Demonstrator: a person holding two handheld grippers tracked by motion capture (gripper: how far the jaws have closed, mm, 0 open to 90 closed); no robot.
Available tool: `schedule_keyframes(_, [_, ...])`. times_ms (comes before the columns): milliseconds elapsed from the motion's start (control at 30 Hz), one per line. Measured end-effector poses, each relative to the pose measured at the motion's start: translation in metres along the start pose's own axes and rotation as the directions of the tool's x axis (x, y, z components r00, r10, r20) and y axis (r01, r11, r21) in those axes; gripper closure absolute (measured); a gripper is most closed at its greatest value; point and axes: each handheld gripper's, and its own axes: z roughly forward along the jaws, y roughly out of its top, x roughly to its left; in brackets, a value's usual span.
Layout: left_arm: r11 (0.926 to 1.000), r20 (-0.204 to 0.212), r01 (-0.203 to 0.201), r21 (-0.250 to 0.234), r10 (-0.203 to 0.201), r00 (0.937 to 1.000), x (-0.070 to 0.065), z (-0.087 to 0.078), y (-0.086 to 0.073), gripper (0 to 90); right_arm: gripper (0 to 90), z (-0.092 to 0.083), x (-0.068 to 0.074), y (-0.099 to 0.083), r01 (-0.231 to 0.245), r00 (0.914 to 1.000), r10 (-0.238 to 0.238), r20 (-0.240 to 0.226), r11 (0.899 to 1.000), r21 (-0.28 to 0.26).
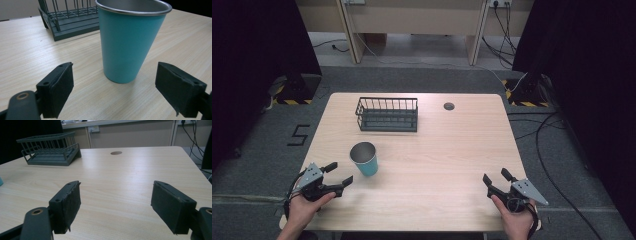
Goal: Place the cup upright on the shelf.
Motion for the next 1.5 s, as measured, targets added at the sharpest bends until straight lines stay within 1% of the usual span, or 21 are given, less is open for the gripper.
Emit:
schedule_keyframes(200, [1.0000, 0.006, 0.001, -0.001, -0.001, 1.0000, -0.001, 0.007, 0.001, 14.4, 24.0, 0.000, -0.001, 0.000, 0.001, 1.0000, -0.001, 0.006, 1.000, -0.004])
schedule_keyframes(233, [1.0000, 0.011, 0.004, -0.001, -0.004, 0.9999, -0.002, 0.011, 0.002, 14.4, 24.0, 0.000, -0.001, 0.000, -0.004, 1.0000, 0.004, 0.005, 1.000, 0.001])
schedule_keyframes(300, [1.0000, 0.012, 0.002, 0.001, -0.002, 0.9999, -0.003, 0.012, 0.002, 14.4, 24.3, 0.001, -0.001, -0.001, -0.005, 1.0000, 0.005, 0.003, 1.000, 0.000])
schedule_keyframes(367, [1.0000, 0.016, -0.008, 0.003, 0.008, 0.9998, -0.004, 0.016, 0.003, 14.4, 24.3, 0.002, 0.000, -0.001, -0.008, 1.0000, 0.008, 0.000, 1.000, 0.001])
schedule_keyframes(500, [0.9999, 0.025, -0.005, 0.014, 0.004, 0.9997, -0.005, 0.021, 0.003, 14.4, 24.2, 0.004, 0.000, -0.001, -0.007, 1.0000, 0.007, -0.005, 1.000, 0.005])
schedule_keyframes(600, [0.9997, 0.035, -0.011, 0.022, 0.010, 0.9993, -0.007, 0.027, 0.004, 14.4, 24.3, 0.006, 0.001, -0.001, -0.008, 0.9999, 0.008, -0.010, 1.000, 0.009])
schedule_keyframes(700, [0.9998, 0.043, -0.006, 0.019, 0.005, 0.9991, -0.009, 0.036, 0.005, 14.4, 24.2, 0.006, 0.002, -0.001, -0.008, 0.9999, 0.008, -0.012, 1.000, 0.009])
schedule_keyframes(800, [0.9996, 0.045, -0.013, 0.025, 0.011, 0.9989, -0.010, 0.042, 0.007, 14.4, 24.2, 0.006, 0.002, -0.001, -0.011, 0.9998, 0.011, -0.014, 1.000, 0.013])
schedule_keyframes(833, [0.9995, 0.040, -0.022, 0.025, 0.021, 0.9990, -0.010, 0.045, 0.008, 14.4, 24.2, 0.007, 0.002, -0.001, -0.012, 0.9998, 0.012, -0.013, 1.000, 0.013])
schedule_keyframes(900, [0.9993, 0.038, -0.027, 0.024, 0.026, 0.9989, -0.010, 0.046, 0.009, 14.4, 24.2, 0.007, 0.001, -0.002, -0.010, 0.9999, 0.010, -0.014, 1.000, 0.012])
schedule_keyframes(967, [0.9990, 0.044, -0.033, 0.029, 0.032, 0.9985, -0.010, 0.049, 0.011, 14.4, 24.2, 0.007, 0.001, -0.002, -0.013, 0.9998, 0.013, -0.015, 1.000, 0.013])
schedule_keyframes(1167, [0.9982, 0.050, -0.054, 0.024, 0.053, 0.9973, -0.010, 0.057, 0.014, 14.3, 24.4, 0.008, 0.001, -0.002, -0.012, 0.9999, 0.012, -0.010, 1.000, 0.018])
schedule_keyframes(1400, [0.9979, 0.058, -0.061, 0.018, 0.060, 0.9965, -0.011, 0.064, 0.018, 14.2, 24.4, 0.009, 0.001, -0.003, -0.009, 0.9999, 0.009, -0.013, 1.000, 0.021])
schedule_keyframes(1433, [0.9978, 0.059, -0.064, 0.018, 0.063, 0.9962, -0.011, 0.066, 0.018, 14.3, 24.4, 0.009, 0.001, -0.003, -0.002, 0.9999, 0.003, -0.010, 1.000, 0.021])
schedule_keyframes(1500, [0.9975, 0.061, -0.069, 0.018, 0.067, 0.9959, -0.011, 0.069, 0.020, 14.3, 24.4, 0.009, 0.001, -0.003, -0.012, 0.9999, 0.012, -0.013, 1.000, 0.022])
